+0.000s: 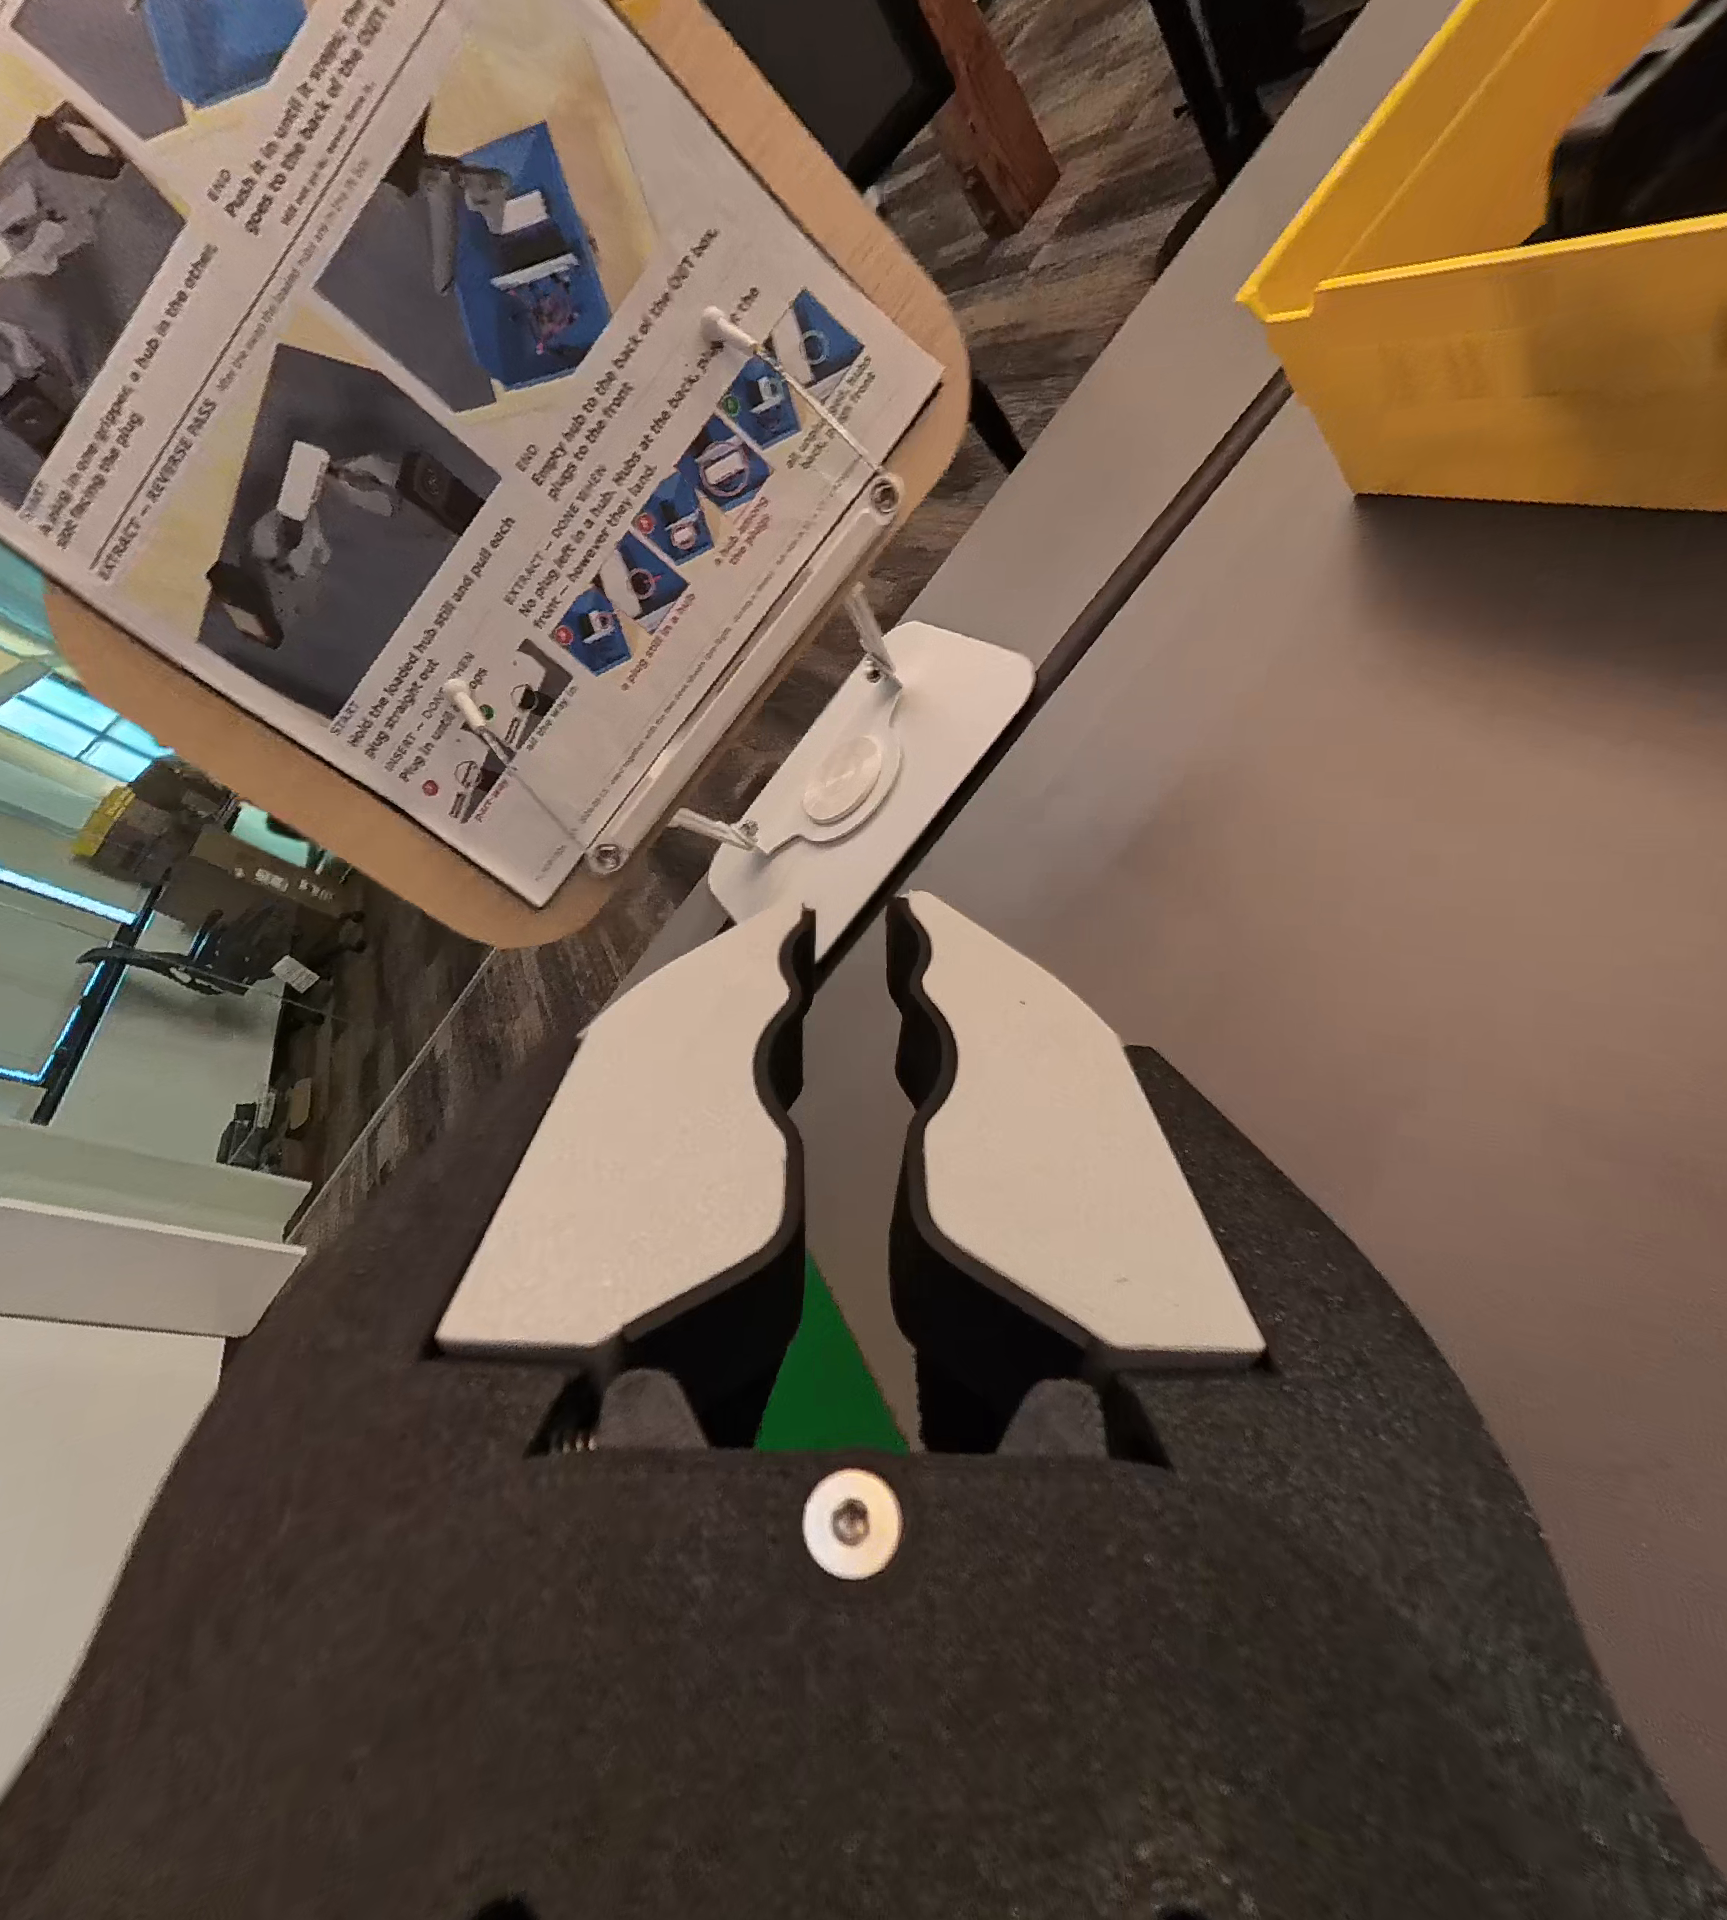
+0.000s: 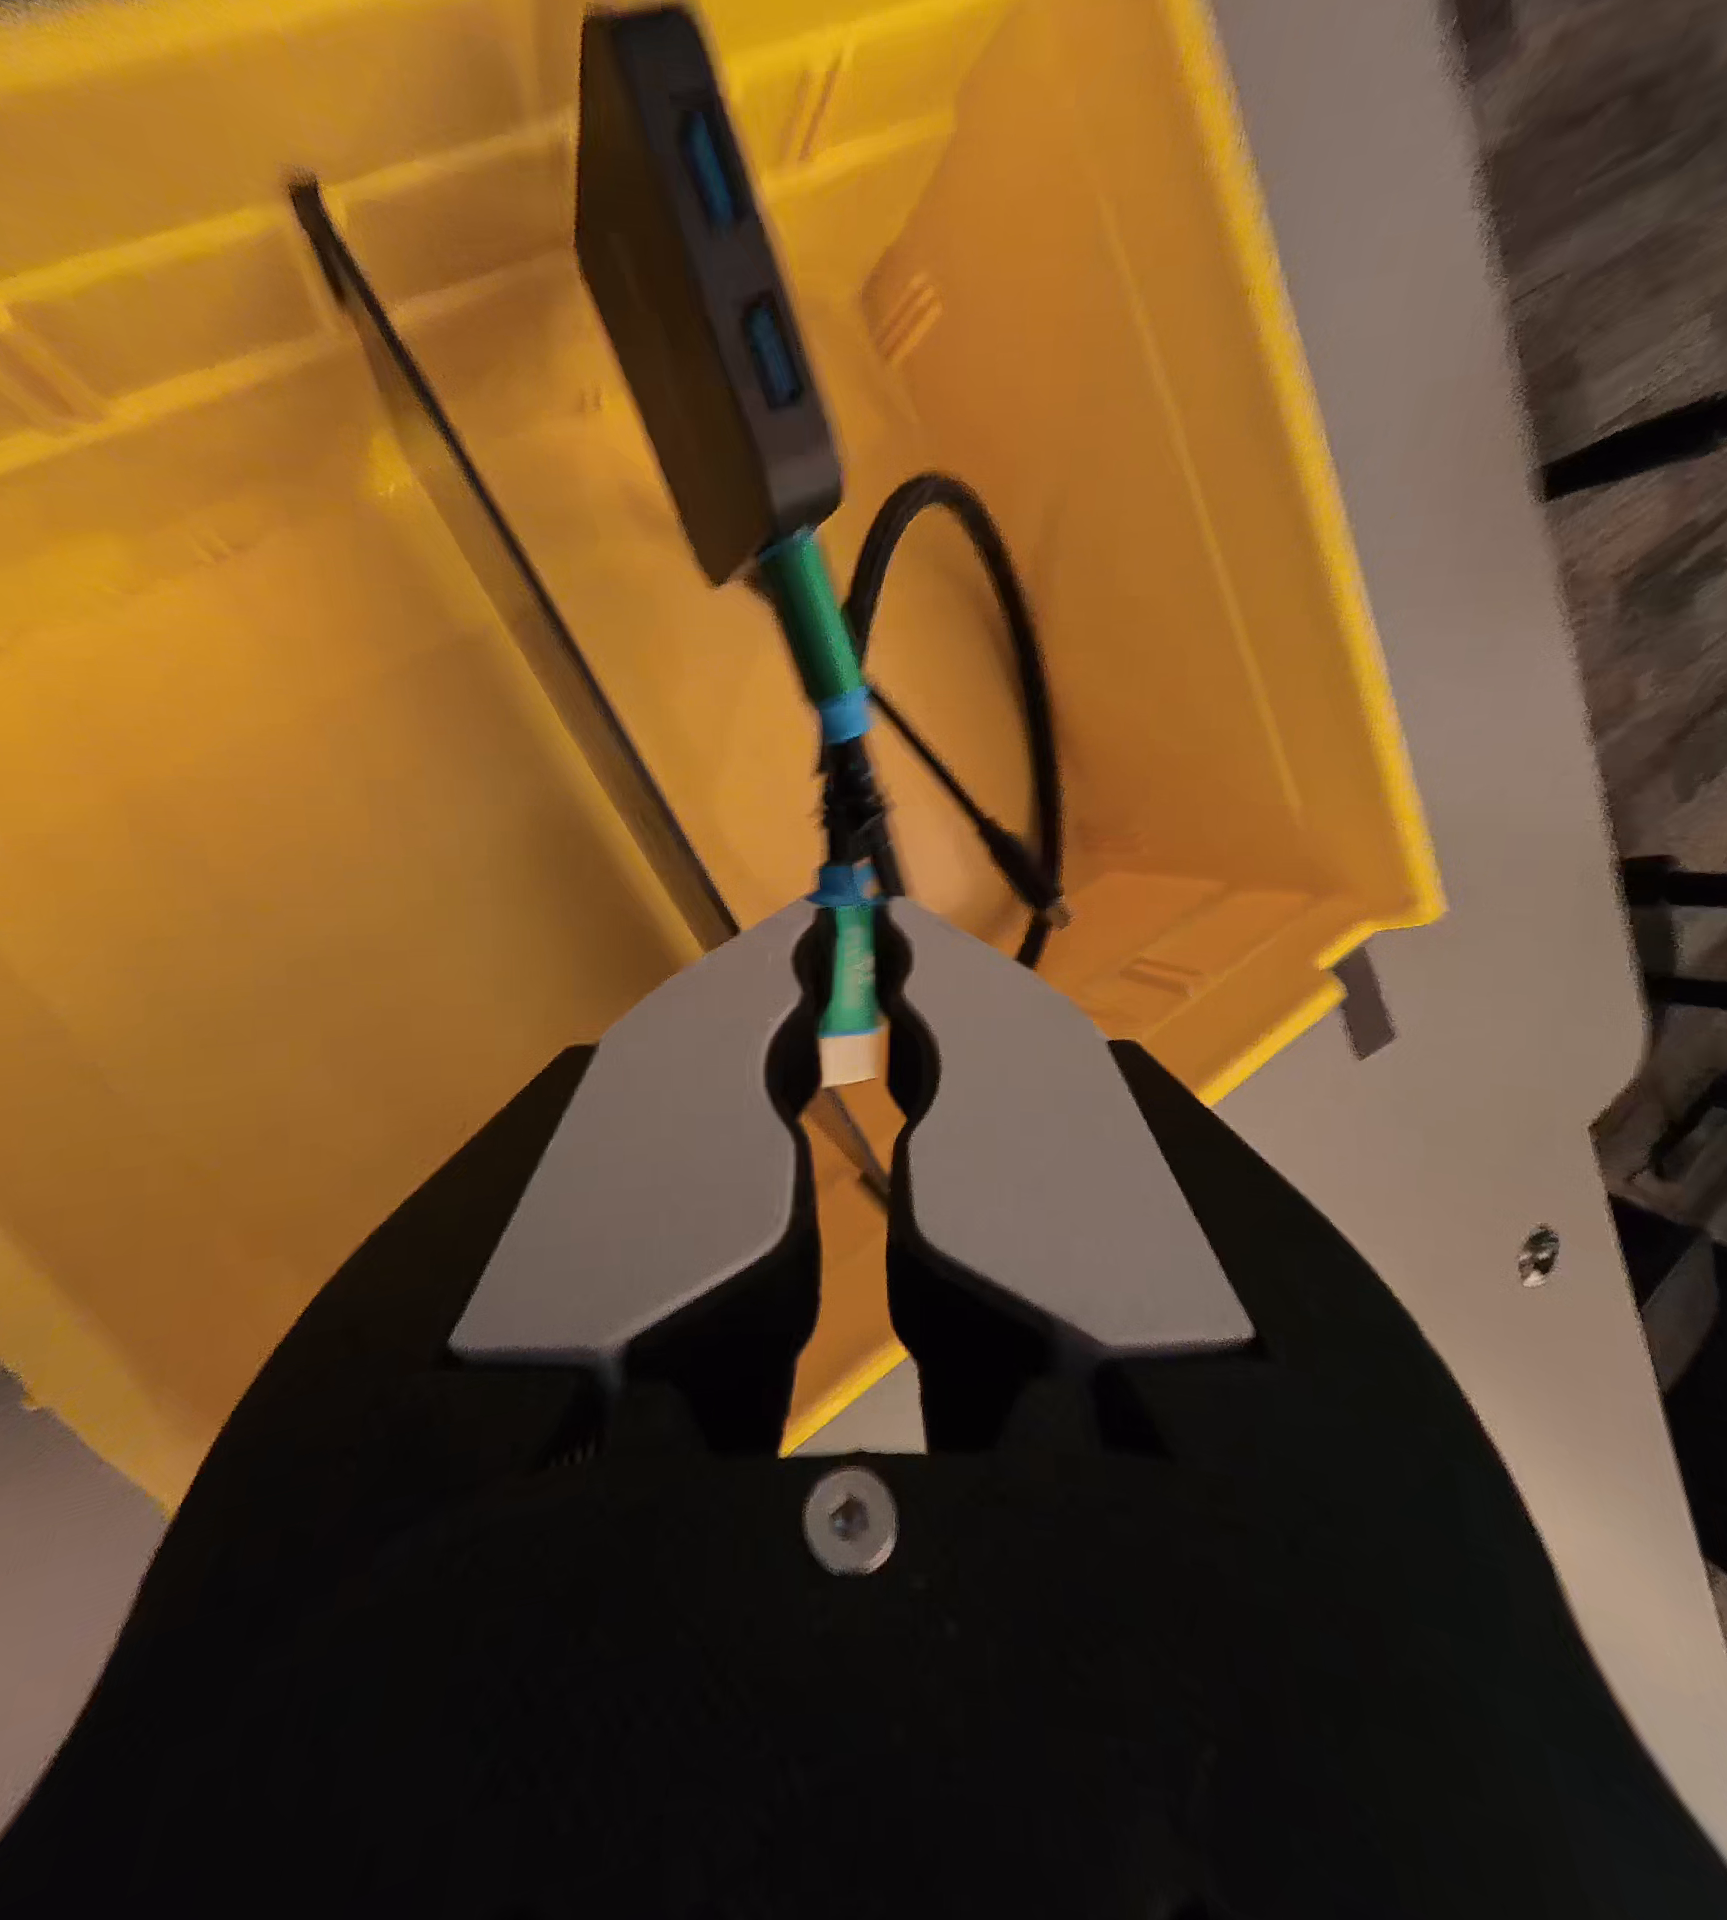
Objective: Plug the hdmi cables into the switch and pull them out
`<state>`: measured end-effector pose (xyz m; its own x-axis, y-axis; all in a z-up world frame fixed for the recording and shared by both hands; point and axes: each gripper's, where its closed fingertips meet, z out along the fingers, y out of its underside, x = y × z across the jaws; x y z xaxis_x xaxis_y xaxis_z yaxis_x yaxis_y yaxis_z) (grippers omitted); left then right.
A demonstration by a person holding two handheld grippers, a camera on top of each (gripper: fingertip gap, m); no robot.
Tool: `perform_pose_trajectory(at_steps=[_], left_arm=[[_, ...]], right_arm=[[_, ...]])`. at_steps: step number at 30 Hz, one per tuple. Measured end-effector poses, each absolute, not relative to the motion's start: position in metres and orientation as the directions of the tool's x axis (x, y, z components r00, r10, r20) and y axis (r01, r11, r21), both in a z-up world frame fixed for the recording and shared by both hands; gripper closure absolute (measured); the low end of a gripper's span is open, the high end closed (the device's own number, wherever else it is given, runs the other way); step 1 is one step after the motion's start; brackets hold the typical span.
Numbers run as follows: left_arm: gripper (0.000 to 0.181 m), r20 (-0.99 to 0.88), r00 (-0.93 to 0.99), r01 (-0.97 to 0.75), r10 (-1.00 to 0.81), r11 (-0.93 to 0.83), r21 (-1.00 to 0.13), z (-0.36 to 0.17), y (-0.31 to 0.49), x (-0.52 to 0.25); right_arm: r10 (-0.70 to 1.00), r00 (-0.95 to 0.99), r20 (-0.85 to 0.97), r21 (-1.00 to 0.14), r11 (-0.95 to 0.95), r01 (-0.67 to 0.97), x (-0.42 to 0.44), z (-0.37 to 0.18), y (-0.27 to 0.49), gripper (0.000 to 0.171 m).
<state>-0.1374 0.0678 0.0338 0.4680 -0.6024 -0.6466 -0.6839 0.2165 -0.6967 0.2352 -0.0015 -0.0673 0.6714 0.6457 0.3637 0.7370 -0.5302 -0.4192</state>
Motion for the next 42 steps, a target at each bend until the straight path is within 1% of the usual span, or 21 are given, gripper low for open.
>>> perform_pose_trajectory(at_steps=[1, 3, 7, 9, 12, 14, 15, 16, 18, 19, 20, 22, 25, 28, 29, 31, 34, 36, 38, 40, 42], left_arm=[[0.168, -0.648, 0.482, -0.683, -0.590, 0.210, -0.700, 0.037, 0.072, -0.142], [0.169, -0.647, 0.513, -0.681, -0.564, 0.190, -0.707, 0.043, 0.081, -0.154], [0.168, -0.632, 0.564, -0.684, -0.531, 0.128, -0.718, 0.046, 0.100, -0.176], [0.168, -0.631, 0.582, -0.687, -0.512, 0.106, -0.719, 0.047, 0.107, -0.185], [0.168, -0.631, 0.602, -0.689, -0.489, 0.081, -0.720, 0.047, 0.115, -0.195], [0.167, -0.635, 0.608, -0.694, -0.477, 0.069, -0.716, 0.047, 0.119, -0.200], [0.167, -0.639, 0.611, -0.697, -0.467, 0.064, -0.714, 0.048, 0.121, -0.203], [0.167, -0.640, 0.615, -0.698, -0.462, 0.061, -0.714, 0.049, 0.123, -0.206], [0.167, -0.633, 0.627, -0.691, -0.454, 0.050, -0.721, 0.052, 0.126, -0.213], [0.167, -0.632, 0.635, -0.689, -0.444, 0.043, -0.723, 0.055, 0.128, -0.219], [0.167, -0.634, 0.645, -0.690, -0.427, 0.033, -0.723, 0.059, 0.131, -0.227], [0.166, -0.628, 0.678, -0.679, -0.381, 0.001, -0.734, 0.070, 0.139, -0.252], [0.164, -0.542, 0.756, -0.600, -0.366, -0.057, -0.798, 0.085, 0.146, -0.291], [0.163, -0.450, 0.803, -0.521, -0.390, -0.094, -0.848, 0.092, 0.149, -0.316], [0.161, -0.435, 0.809, -0.510, -0.395, -0.104, -0.854, 0.092, 0.150, -0.322], [0.160, -0.418, 0.819, -0.496, -0.393, -0.117, -0.861, 0.090, 0.153, -0.330], [0.160, -0.407, 0.802, -0.508, -0.438, -0.139, -0.850, 0.079, 0.155, -0.333], [0.161, -0.421, 0.727, -0.586, -0.542, -0.170, -0.792, 0.058, 0.150, -0.330], [0.160, -0.450, 0.652, -0.678, -0.611, -0.203, -0.706, 0.036, 0.145, -0.335], [0.160, -0.465, 0.570, -0.738, -0.678, -0.173, -0.653, 0.019, 0.140, -0.331], [0.159, -0.439, 0.479, -0.763, -0.760, -0.115, -0.636, 0.003, 0.134, -0.317]], right_arm=[[0.629, 0.675, 0.386, -0.462, -0.502, 0.732, 0.232, -0.057, 0.003, 0.167], [0.601, 0.684, 0.413, -0.554, -0.429, 0.713, 0.222, -0.033, 0.009, 0.167], [0.552, 0.705, 0.445, -0.698, -0.279, 0.660, 0.198, 0.013, 0.018, 0.167], [0.538, 0.744, 0.396, -0.790, -0.213, 0.575, 0.181, 0.039, 0.021, 0.167], [0.517, 0.807, 0.285, -0.909, -0.120, 0.398, 0.162, 0.080, 0.021, 0.167], [0.528, 0.822, 0.214, -0.958, -0.053, 0.283, 0.151, 0.104, 0.019, 0.166], [0.536, 0.821, 0.199, -0.971, -0.005, 0.239, 0.147, 0.116, 0.016, 0.163], [0.550, 0.812, 0.195, -0.978, 0.046, 0.204, 0.141, 0.126, 0.013, 0.157], [0.602, 0.776, 0.187, -0.982, 0.136, 0.131, 0.128, 0.142, 0.002, 0.136], [0.624, 0.762, 0.173, -0.981, 0.175, 0.080, 0.122, 0.149, -0.003, 0.129], [0.642, 0.748, 0.167, -0.977, 0.210, 0.038, 0.117, 0.156, -0.008, 0.126], [0.662, 0.739, 0.124, -0.980, 0.200, -0.015, 0.109, 0.163, -0.009, 0.126], [0.654, 0.755, 0.045, -0.982, 0.166, -0.085, 0.103, 0.172, -0.005, 0.128], [0.590, 0.805, 0.066, -0.942, 0.302, -0.145, 0.101, 0.196, -0.009, 0.130], [0.560, 0.824, 0.088, -0.926, 0.350, -0.139, 0.100, 0.202, -0.012, 0.131], [0.508, 0.852, 0.130, -0.921, 0.379, -0.086, 0.096, 0.205, -0.013, 0.131], [0.542, 0.815, 0.207, -0.918, 0.395, -0.029, 0.075, 0.202, -0.019, 0.128], [0.574, 0.785, 0.231, -0.924, 0.383, -0.008, 0.062, 0.196, -0.019, 0.126], [0.598, 0.764, 0.243, -0.939, 0.343, 0.030, 0.052, 0.186, -0.014, 0.126], [0.589, 0.760, 0.274, -0.939, 0.334, 0.080, 0.046, 0.179, -0.009, 0.122], [0.581, 0.755, 0.304, -0.935, 0.335, 0.119, 0.040, 0.173, -0.005, 0.120]])
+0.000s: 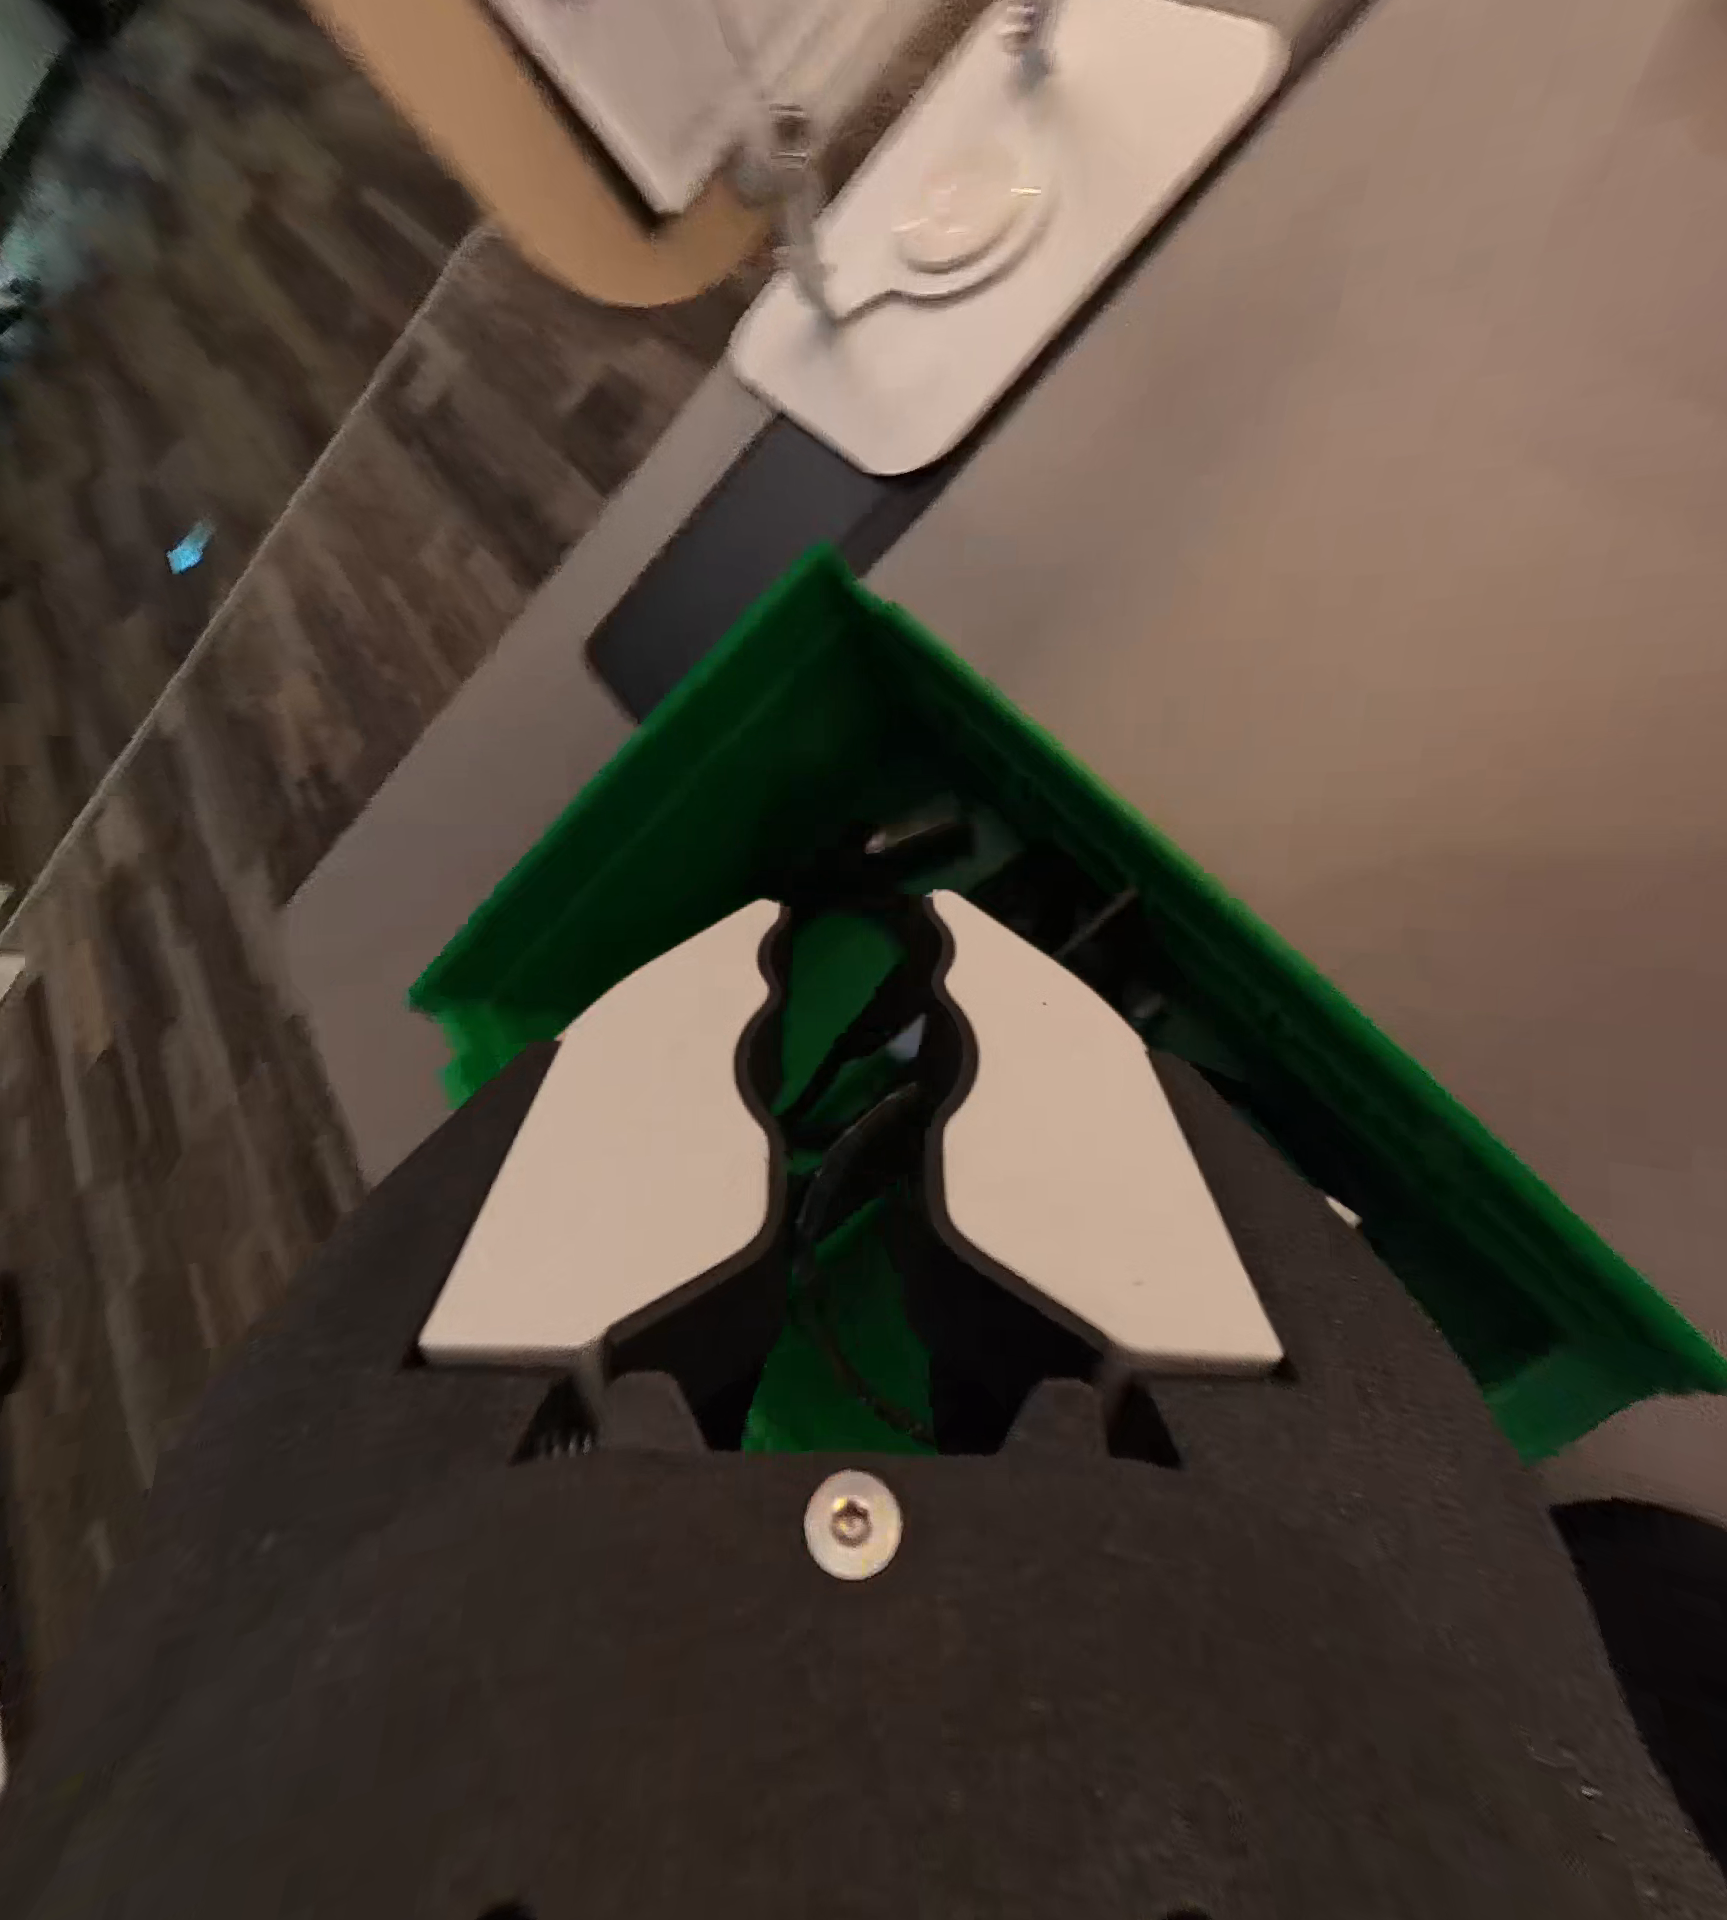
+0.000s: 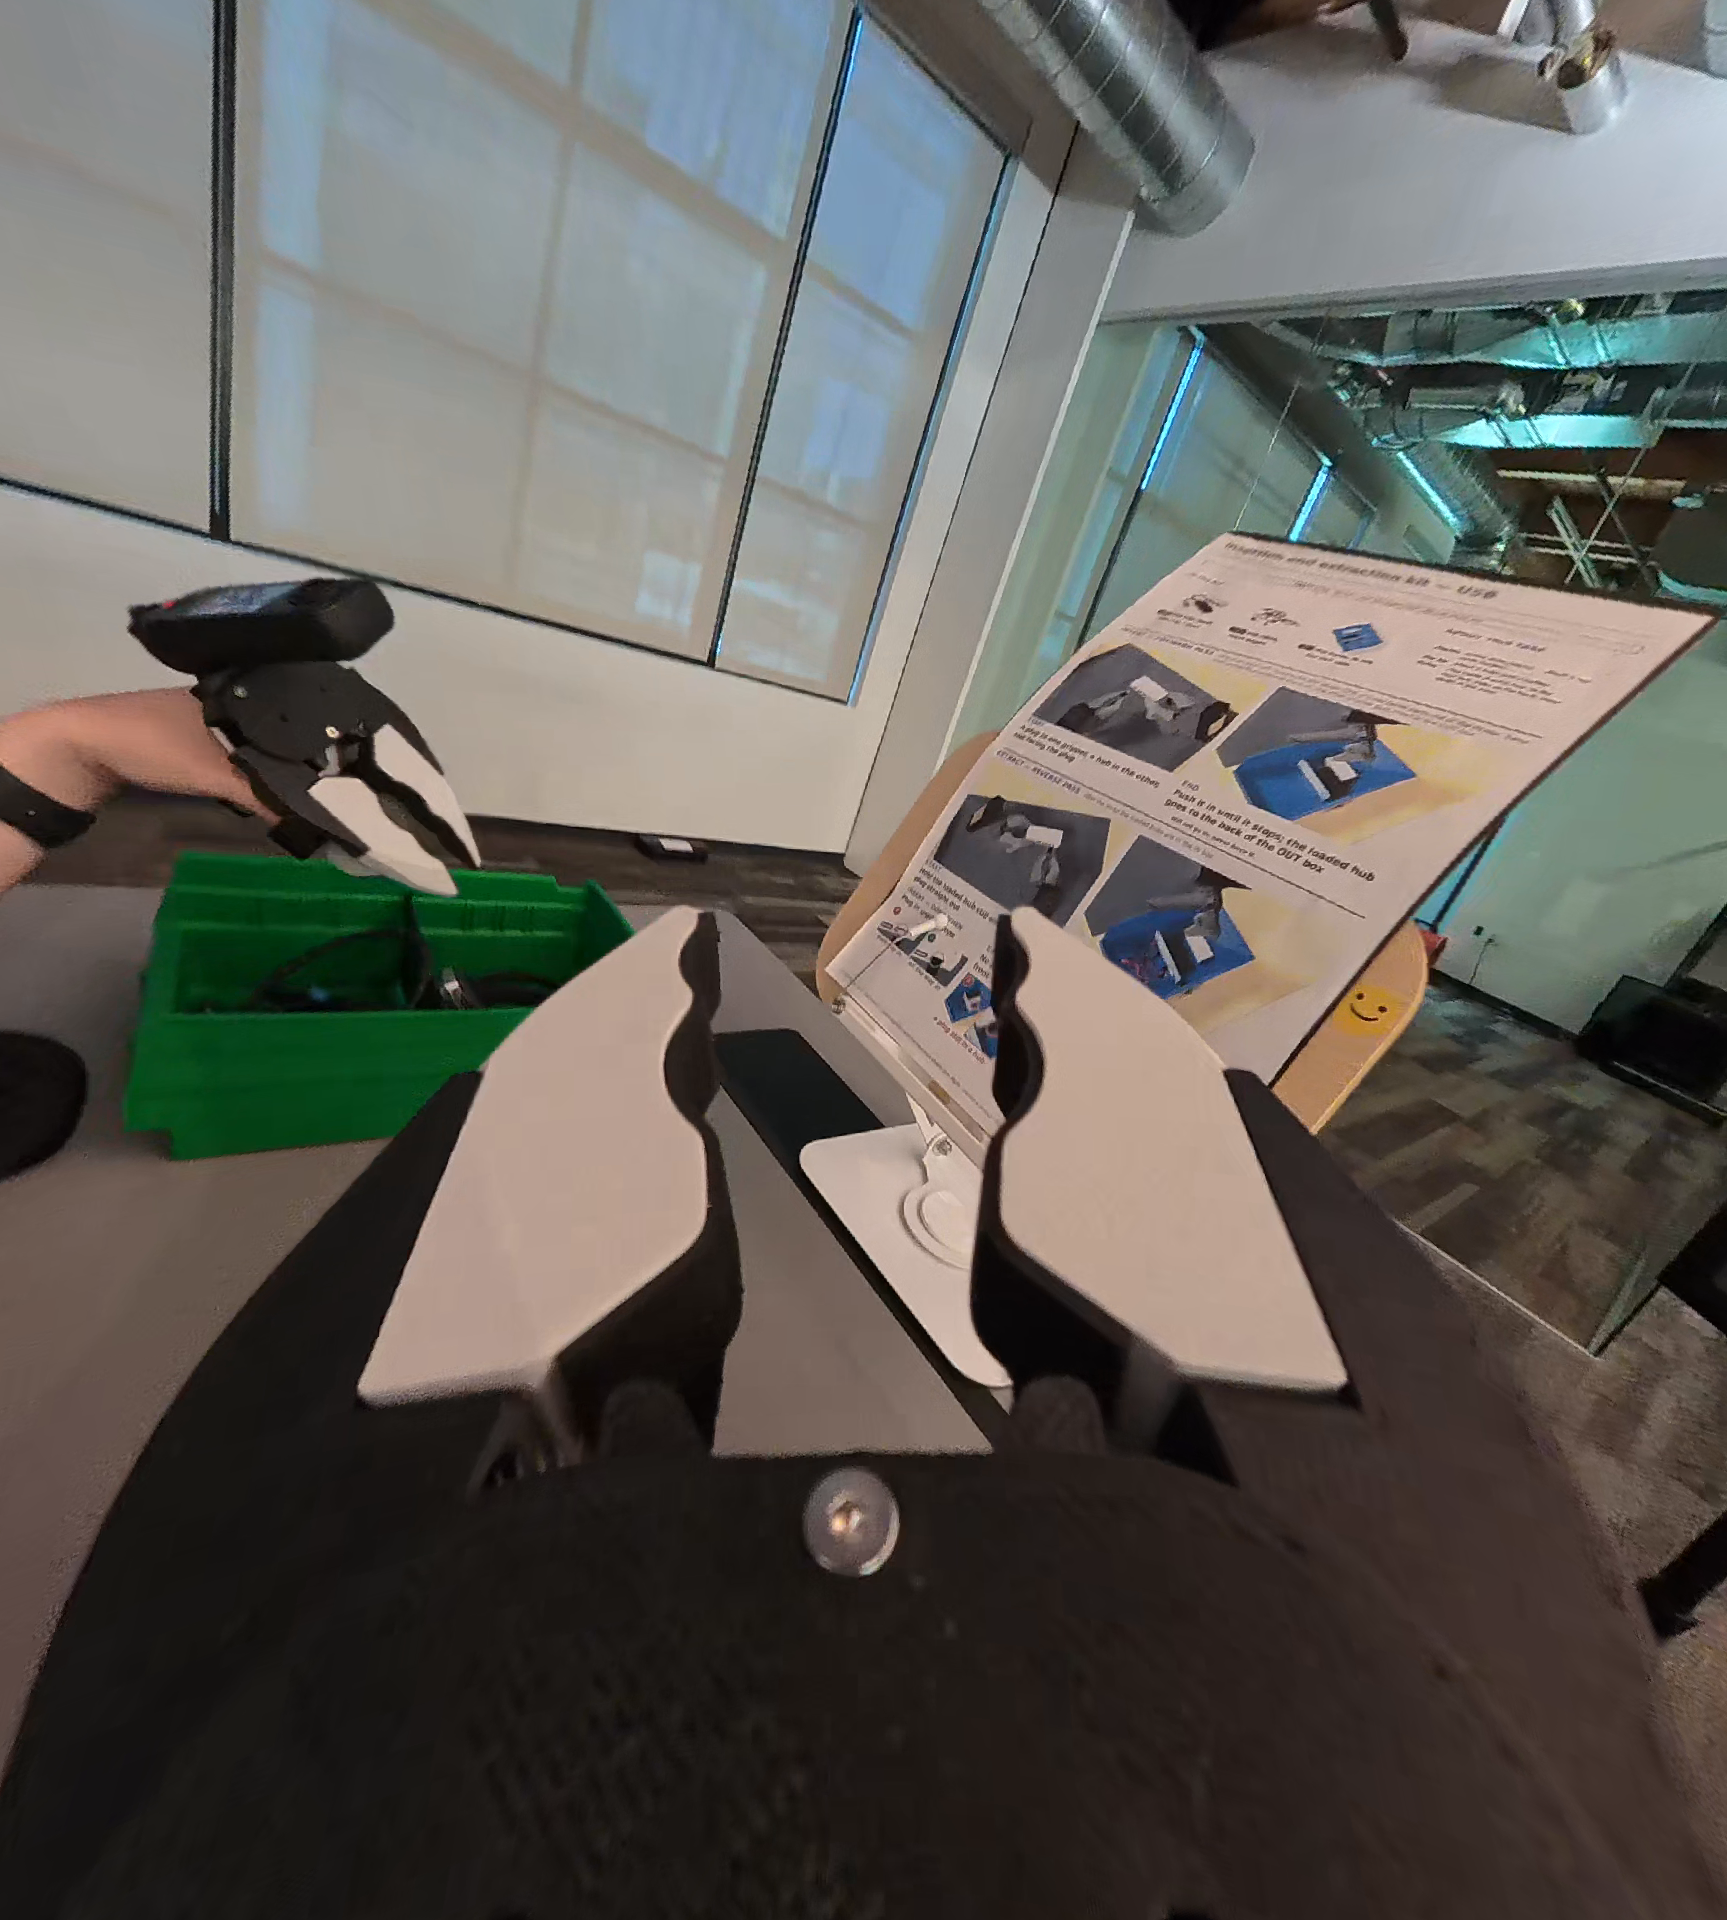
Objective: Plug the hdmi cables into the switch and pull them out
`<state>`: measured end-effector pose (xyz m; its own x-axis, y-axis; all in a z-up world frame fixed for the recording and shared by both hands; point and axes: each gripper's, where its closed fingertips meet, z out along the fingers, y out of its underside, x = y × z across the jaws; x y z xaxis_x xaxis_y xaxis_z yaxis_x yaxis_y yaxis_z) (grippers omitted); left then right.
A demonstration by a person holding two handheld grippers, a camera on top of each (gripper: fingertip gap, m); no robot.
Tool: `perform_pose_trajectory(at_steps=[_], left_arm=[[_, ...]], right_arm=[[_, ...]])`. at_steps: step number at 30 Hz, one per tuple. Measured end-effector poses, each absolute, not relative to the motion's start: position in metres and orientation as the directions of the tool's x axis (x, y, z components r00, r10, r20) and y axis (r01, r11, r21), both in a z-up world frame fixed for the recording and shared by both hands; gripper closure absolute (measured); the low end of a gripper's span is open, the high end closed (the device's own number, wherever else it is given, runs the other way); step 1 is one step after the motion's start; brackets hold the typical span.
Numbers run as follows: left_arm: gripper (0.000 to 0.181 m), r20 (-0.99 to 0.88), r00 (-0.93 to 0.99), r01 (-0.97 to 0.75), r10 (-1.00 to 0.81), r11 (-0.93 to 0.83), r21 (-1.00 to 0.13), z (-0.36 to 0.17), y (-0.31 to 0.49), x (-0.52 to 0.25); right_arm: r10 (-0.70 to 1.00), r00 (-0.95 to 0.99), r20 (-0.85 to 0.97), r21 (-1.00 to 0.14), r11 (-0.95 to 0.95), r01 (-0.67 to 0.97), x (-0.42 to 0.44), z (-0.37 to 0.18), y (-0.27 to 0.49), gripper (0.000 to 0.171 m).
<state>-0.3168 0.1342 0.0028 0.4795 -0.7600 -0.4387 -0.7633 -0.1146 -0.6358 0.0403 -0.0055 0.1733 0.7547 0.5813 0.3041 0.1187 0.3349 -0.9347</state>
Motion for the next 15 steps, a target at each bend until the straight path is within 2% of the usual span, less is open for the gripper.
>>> perform_pose_trajectory(at_steps=[2, 5, 8, 11, 15], left_arm=[[0.154, -0.441, 0.409, -0.806, -0.799, -0.090, -0.585, -0.016, 0.134, -0.312], [0.140, -0.403, 0.405, -0.834, -0.820, -0.151, -0.531, -0.039, 0.140, -0.314], [0.129, -0.275, 0.541, -0.767, -0.794, -0.333, -0.549, -0.052, 0.153, -0.318], [0.122, -0.081, 0.700, -0.640, -0.710, -0.572, -0.513, -0.066, 0.158, -0.322], [0.111, 0.059, 0.778, -0.536, -0.625, -0.710, -0.456, -0.079, 0.157, -0.321]], right_arm=[[0.586, 0.745, 0.320, -0.934, 0.328, 0.144, 0.035, 0.169, -0.004, 0.118], [0.583, 0.738, 0.341, -0.930, 0.326, 0.172, 0.031, 0.165, -0.002, 0.117], [0.560, 0.748, 0.355, -0.924, 0.330, 0.191, 0.033, 0.163, 0.001, 0.117], [0.545, 0.755, 0.365, -0.923, 0.316, 0.219, 0.034, 0.159, 0.005, 0.117], [0.538, 0.750, 0.385, -0.919, 0.301, 0.255, 0.031, 0.153, 0.010, 0.117]])
